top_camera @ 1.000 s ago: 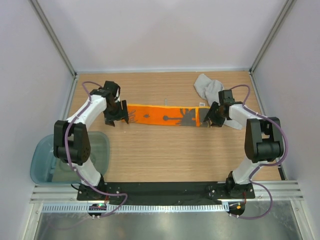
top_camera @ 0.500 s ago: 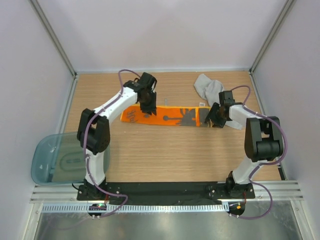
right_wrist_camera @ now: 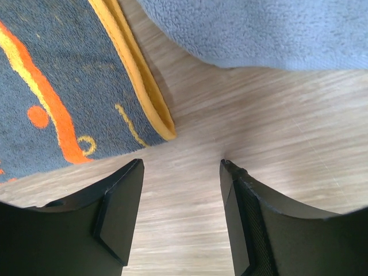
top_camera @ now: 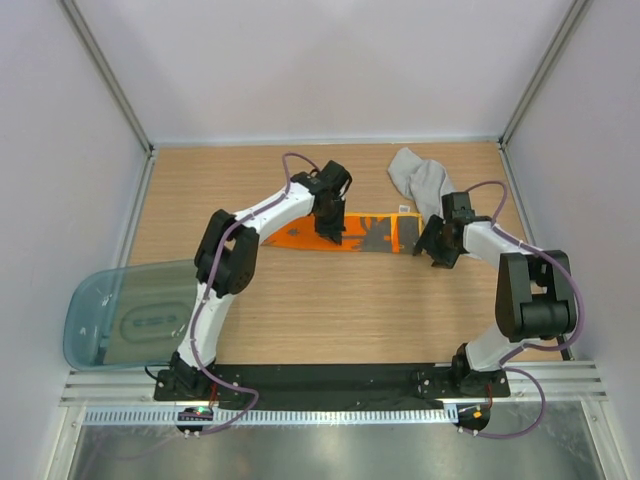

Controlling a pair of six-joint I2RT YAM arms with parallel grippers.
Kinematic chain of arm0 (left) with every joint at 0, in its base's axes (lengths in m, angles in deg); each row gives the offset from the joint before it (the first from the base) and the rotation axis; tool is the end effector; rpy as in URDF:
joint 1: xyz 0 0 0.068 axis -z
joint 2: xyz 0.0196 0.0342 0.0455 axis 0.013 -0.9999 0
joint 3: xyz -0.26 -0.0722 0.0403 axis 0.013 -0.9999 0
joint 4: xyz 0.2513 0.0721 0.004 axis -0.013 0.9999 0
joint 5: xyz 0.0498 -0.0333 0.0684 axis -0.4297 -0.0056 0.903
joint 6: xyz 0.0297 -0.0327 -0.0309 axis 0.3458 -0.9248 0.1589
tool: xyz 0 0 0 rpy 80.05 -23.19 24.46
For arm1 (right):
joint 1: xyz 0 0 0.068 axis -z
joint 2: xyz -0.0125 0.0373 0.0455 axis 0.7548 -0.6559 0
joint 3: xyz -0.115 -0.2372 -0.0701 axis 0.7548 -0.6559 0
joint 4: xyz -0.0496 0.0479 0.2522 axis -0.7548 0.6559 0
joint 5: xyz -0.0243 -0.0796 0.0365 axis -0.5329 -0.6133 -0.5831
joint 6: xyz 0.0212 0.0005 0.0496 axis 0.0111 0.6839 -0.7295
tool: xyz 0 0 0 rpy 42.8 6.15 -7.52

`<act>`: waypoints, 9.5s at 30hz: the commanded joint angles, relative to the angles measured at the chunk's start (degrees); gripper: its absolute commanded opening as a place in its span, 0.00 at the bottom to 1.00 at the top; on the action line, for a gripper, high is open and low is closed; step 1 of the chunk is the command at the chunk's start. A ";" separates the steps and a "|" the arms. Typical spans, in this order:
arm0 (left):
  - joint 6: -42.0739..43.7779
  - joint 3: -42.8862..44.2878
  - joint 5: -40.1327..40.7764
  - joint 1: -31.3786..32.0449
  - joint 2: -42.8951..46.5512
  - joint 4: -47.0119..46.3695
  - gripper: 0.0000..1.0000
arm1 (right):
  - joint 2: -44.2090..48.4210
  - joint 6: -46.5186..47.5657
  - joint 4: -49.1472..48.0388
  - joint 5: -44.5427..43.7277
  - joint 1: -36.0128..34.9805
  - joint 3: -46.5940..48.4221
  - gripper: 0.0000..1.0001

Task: Roll the towels
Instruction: Fold the towel

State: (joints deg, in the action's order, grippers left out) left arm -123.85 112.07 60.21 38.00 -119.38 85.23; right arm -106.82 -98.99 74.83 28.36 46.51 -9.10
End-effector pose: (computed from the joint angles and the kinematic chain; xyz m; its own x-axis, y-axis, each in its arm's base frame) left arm 0.3762 -0.2924 0.1924 -0.9678 0.0370 -0.2490 0.1198 0.9377 -0.3262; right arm 0.2975 0.0145 0.1645 -0.8039 0.4876 -0.3405 0.4223 0.8711 0.2505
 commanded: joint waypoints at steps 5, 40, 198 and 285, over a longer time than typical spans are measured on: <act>-0.52 -0.75 3.96 1.50 -2.01 -0.95 0.08 | 4.31 0.66 0.39 -0.84 0.22 -0.38 0.64; 3.43 6.54 13.28 0.36 -4.02 7.75 0.10 | 7.66 -1.01 -3.22 5.85 0.13 -3.19 0.65; 2.55 -41.82 4.67 -18.36 49.44 -2.71 0.91 | -6.49 -0.40 -5.33 7.25 -26.06 13.07 0.79; 1.50 -28.09 25.50 -2.80 19.00 -1.39 0.00 | -15.55 -2.07 -15.88 20.61 -21.85 10.88 0.09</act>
State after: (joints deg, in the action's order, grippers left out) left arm -123.43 84.42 84.77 36.01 -99.97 85.75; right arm -122.97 -101.02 60.84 47.07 24.19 1.94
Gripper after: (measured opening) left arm 0.003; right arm 0.101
